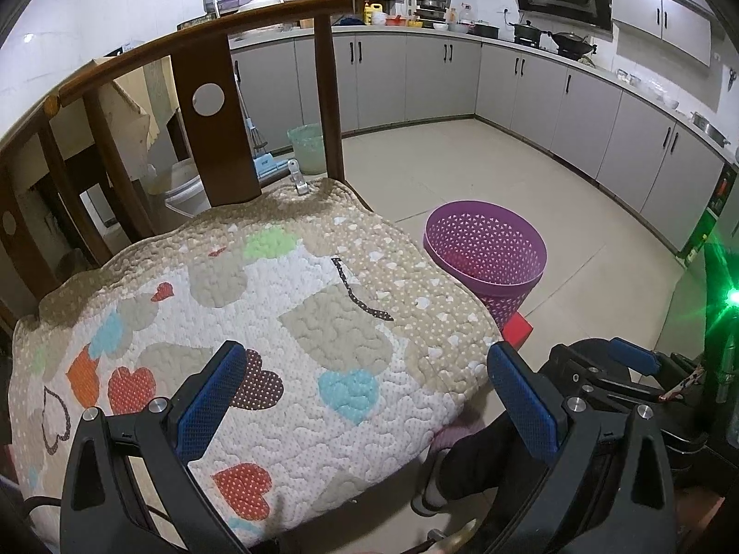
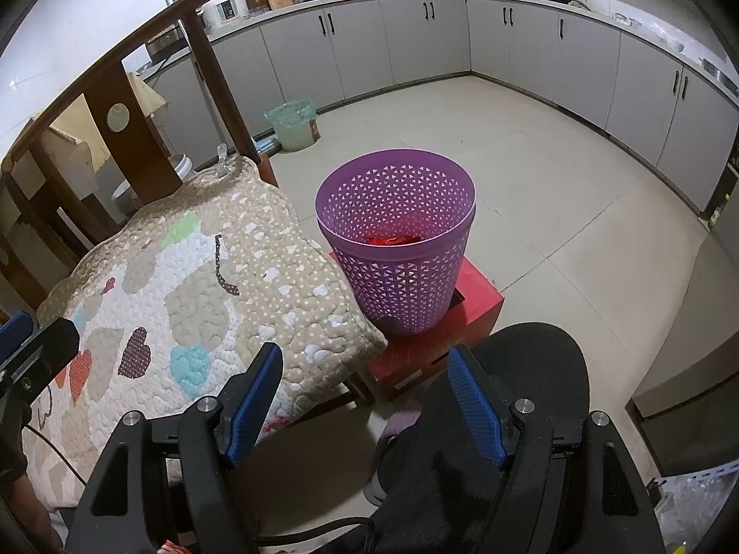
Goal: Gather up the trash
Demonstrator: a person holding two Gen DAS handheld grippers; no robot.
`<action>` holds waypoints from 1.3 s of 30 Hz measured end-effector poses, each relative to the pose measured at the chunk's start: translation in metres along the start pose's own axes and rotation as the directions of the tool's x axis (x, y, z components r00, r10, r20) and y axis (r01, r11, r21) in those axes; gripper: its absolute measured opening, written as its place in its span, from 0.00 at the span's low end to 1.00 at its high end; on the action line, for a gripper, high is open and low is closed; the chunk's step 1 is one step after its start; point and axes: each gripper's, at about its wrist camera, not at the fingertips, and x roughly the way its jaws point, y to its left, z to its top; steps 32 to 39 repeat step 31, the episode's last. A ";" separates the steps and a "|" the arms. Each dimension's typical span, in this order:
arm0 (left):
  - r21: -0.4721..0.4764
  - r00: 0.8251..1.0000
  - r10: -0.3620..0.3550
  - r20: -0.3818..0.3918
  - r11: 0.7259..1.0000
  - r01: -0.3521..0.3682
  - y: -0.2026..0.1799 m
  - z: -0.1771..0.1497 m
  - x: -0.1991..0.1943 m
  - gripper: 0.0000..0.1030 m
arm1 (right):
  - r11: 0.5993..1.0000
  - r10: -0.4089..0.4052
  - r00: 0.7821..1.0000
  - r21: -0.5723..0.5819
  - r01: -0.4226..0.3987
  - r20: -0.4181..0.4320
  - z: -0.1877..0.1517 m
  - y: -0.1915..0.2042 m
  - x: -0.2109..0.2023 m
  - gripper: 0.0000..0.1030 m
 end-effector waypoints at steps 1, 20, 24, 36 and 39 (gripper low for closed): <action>0.000 1.000 -0.001 -0.001 1.000 0.001 0.000 0.000 0.000 1.00 | 1.000 0.000 1.000 -0.001 0.000 -0.001 0.000 0.000 0.000 0.76; -0.004 1.000 -0.005 -0.031 1.000 0.005 0.002 -0.002 0.006 1.00 | 1.000 0.001 1.000 0.001 -0.001 -0.010 -0.001 0.000 0.003 0.76; 0.003 1.000 -0.009 -0.028 1.000 0.009 0.000 -0.002 0.006 1.00 | 1.000 0.001 1.000 0.001 -0.001 -0.011 -0.001 -0.001 0.003 0.76; 0.003 1.000 -0.014 -0.027 1.000 0.014 0.000 -0.002 0.005 1.00 | 1.000 0.003 1.000 0.006 -0.003 -0.024 -0.004 -0.001 0.008 0.76; 0.003 1.000 -0.014 -0.027 1.000 0.014 0.000 -0.002 0.005 1.00 | 1.000 0.003 1.000 0.006 -0.003 -0.024 -0.004 -0.001 0.008 0.76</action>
